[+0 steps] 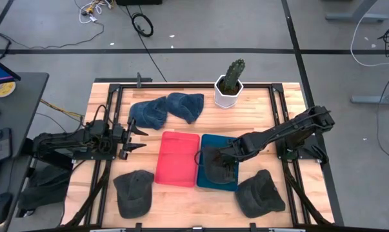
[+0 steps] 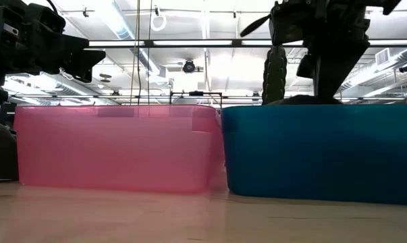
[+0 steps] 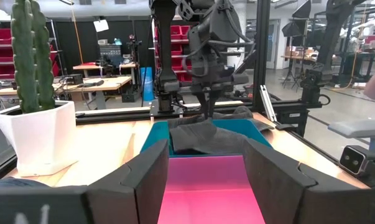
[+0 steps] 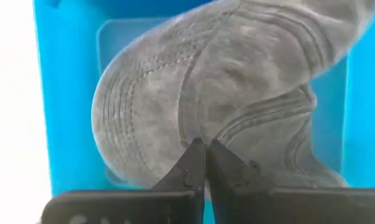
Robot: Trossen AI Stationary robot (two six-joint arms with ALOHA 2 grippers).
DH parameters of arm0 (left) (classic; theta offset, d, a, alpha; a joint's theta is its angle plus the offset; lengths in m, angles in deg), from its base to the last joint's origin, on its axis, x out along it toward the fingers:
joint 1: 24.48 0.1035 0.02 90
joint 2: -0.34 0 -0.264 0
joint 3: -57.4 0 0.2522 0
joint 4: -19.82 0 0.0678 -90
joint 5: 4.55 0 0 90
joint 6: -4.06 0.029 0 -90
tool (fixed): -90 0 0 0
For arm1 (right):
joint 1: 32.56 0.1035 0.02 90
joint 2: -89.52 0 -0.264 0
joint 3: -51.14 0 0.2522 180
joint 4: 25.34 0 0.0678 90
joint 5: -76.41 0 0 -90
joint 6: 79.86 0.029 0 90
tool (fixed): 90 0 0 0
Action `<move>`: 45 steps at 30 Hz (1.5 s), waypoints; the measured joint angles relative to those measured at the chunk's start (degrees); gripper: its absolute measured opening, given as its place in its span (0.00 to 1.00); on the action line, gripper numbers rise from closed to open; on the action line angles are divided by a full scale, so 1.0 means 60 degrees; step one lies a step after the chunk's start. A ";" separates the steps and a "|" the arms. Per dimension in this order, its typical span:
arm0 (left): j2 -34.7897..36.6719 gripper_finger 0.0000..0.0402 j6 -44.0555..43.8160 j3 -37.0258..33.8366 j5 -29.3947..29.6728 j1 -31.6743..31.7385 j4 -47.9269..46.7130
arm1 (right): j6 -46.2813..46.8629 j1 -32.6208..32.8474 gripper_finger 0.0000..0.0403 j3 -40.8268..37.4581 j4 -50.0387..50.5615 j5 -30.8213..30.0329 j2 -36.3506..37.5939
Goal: Pick & Place hat
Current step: Put the top black cap into the blue bin, then put the right black cap into the blue bin
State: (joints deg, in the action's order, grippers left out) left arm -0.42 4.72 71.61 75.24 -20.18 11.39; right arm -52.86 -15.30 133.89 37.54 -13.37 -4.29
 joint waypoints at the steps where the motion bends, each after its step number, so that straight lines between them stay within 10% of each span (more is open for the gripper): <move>1: 0.0000 0.53 0.0001 -0.0001 -0.0002 -0.0002 0.0000 | 0.0122 -0.0021 0.01 0.0000 0.0083 0.0048 0.0037; 27: 0.0000 0.53 -0.0002 -0.0001 0.0002 -0.0004 0.0000 | -0.0022 -0.0605 0.28 0.0000 0.0622 0.0874 0.0169; 45: 0.0000 0.53 0.0000 -0.0002 0.0002 -0.0004 -0.0007 | 0.4206 0.0184 0.29 0.0000 0.2066 0.1204 0.1907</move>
State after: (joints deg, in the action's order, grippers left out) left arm -0.42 4.71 71.60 75.25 -20.20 11.34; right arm -27.63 -14.20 133.89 49.94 -6.15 7.15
